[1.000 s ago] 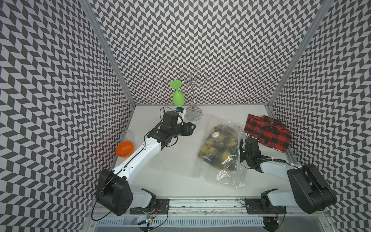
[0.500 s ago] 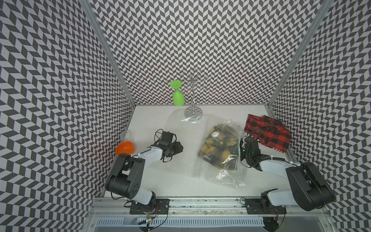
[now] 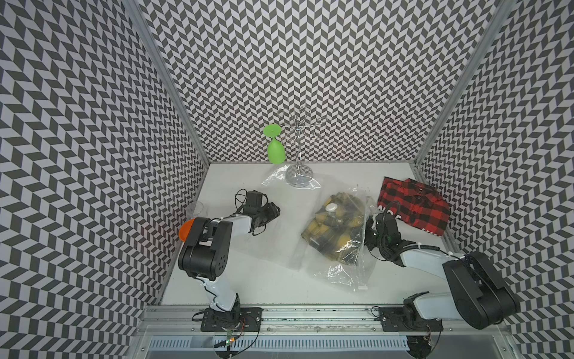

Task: Place the folded shirt into the vacuum bag
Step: Adjust the vacuum bag at the center of the board.

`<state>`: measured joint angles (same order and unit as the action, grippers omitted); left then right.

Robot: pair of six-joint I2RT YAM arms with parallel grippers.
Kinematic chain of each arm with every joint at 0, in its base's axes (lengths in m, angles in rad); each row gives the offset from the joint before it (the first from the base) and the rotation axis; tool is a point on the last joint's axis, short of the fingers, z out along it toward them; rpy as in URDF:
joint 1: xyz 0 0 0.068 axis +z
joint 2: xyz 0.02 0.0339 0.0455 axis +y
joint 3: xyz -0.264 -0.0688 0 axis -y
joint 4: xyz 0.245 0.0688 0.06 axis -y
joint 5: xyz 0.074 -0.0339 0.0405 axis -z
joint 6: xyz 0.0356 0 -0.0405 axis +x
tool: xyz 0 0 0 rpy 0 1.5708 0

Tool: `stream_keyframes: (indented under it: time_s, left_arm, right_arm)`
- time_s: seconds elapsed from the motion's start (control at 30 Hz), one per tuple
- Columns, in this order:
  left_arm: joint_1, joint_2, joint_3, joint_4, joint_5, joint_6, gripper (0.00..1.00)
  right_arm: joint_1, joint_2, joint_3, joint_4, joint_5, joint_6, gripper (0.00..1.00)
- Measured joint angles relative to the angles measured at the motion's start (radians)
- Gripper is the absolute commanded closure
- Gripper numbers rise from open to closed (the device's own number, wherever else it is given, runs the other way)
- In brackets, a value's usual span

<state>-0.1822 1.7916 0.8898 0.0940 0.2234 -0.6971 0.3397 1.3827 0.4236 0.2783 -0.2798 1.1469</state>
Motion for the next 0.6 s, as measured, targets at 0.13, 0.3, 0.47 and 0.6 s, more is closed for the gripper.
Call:
stream_keyframes:
  time_s: [0.13, 0.3, 0.47, 0.6]
  left_arm:
    - [0.006, 0.084, 0.111, -0.016, -0.034, 0.000, 0.41]
    - [0.006, 0.193, 0.266, -0.053, -0.074, 0.011, 0.41]
    - [0.006, 0.286, 0.408, -0.092, -0.095, 0.035, 0.41]
    - [0.006, 0.300, 0.449, -0.137, -0.103, 0.072, 0.41]
  right_arm:
    - [0.033, -0.002, 0.000, 0.003, -0.007, 0.015, 0.87]
    - [0.075, -0.007, 0.002, 0.003, -0.009, 0.024, 0.87]
    - [0.115, 0.053, 0.039, 0.024, -0.011, 0.025, 0.87]
    - [0.134, 0.085, 0.045, 0.072, -0.003, 0.048, 0.87]
